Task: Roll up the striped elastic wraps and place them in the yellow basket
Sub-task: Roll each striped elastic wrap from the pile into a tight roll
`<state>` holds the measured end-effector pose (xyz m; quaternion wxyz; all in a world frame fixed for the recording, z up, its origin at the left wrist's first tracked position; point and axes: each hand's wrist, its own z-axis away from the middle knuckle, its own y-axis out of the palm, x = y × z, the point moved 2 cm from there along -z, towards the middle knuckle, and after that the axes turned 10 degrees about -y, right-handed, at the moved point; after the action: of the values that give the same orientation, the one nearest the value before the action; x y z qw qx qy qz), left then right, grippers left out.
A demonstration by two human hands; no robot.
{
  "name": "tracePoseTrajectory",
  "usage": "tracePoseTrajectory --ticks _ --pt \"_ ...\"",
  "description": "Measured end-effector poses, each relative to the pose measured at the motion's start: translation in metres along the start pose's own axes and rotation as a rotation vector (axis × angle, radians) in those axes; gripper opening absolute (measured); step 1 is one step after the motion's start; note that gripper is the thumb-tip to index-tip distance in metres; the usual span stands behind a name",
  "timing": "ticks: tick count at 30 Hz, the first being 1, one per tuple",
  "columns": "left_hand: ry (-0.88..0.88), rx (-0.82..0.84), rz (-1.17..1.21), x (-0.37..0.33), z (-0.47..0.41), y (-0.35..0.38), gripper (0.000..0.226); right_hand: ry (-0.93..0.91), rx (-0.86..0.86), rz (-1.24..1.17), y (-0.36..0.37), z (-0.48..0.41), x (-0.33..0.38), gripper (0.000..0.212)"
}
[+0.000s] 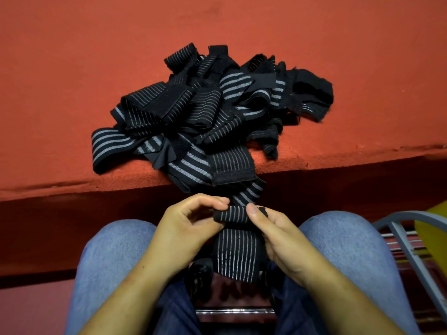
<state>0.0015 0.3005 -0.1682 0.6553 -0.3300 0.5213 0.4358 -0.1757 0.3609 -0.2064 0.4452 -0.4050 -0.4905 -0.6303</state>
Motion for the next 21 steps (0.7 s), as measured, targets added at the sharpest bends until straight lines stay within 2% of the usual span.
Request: tracePoseTrajectory --ticks 4,8,13,17,21 --pt "-0.008 0.026 -0.009 0.0007 -0.001 0.0006 0.047 -0.016 -0.012 0.005 -0.0022 -0.0006 0.0003 0.055" --pt "-0.056 0.041 0.024 0.0018 -0.002 -0.0001 0.041 -0.047 -0.031 -0.015 -0.0053 -0.0025 0.001 0.047" --pt "-0.185 0.046 0.103 0.0043 -0.0023 0.0014 0.023 -0.074 -0.011 -0.006 -0.0064 -0.0009 0.0036 0.033" --pt "-0.208 0.112 0.046 0.0061 -0.0017 0.0033 0.034 -0.082 -0.011 -0.011 -0.0061 -0.0013 0.0051 0.027" --pt "-0.187 0.125 0.036 0.005 -0.0013 0.0024 0.033 -0.058 0.003 -0.029 -0.0061 -0.0005 0.0041 0.031"
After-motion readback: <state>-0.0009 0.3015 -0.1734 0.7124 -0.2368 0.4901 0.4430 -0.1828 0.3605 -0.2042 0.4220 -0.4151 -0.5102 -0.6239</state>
